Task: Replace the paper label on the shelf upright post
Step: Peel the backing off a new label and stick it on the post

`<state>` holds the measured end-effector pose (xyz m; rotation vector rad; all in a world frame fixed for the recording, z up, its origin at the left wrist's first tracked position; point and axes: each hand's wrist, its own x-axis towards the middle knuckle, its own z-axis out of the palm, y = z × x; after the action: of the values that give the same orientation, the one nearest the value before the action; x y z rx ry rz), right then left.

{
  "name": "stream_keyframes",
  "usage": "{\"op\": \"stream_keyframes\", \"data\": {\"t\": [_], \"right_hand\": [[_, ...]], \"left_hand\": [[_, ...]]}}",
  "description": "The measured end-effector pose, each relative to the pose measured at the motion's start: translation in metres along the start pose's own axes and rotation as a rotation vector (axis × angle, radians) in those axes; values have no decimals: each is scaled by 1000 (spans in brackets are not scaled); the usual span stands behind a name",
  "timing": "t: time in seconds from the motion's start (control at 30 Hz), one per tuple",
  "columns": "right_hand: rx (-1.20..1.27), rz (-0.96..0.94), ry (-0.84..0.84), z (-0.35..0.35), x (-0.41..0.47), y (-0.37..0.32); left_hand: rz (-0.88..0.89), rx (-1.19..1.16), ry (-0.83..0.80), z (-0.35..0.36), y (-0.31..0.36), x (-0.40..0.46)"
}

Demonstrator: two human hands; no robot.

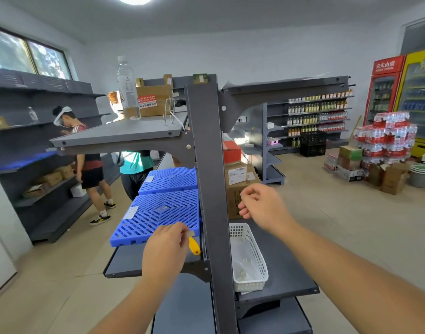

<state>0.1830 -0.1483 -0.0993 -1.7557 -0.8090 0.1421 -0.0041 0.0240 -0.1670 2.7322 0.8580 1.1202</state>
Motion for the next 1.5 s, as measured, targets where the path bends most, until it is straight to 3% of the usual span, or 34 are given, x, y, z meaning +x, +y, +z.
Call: {"op": "stream_keyframes", "data": {"t": [0.13,0.37,0.6,0.77,1.03,1.2,1.5], "right_hand": [[53,-18,-54,3,-7,-18],[188,104,-396,21,-29,-43],[337,151,-439,35,-33,-55],[302,76,-347,36,-28,-54],[245,-13,-239,35,-29,-52],[261,-64,-194,33,-27,-52],[255,-99,-206,20,-26,-55]], "left_hand": [[45,-86,153,-26,13,-2],[247,-151,408,-50,31,-6],[349,-210,394,-46,38,-9],[242,-265,327,-45,42,-11],[-297,-948,132,-64,68,10],[-385,-1096,80,-74,79,25],[-416,-1056,-33,-67,80,35]]}}
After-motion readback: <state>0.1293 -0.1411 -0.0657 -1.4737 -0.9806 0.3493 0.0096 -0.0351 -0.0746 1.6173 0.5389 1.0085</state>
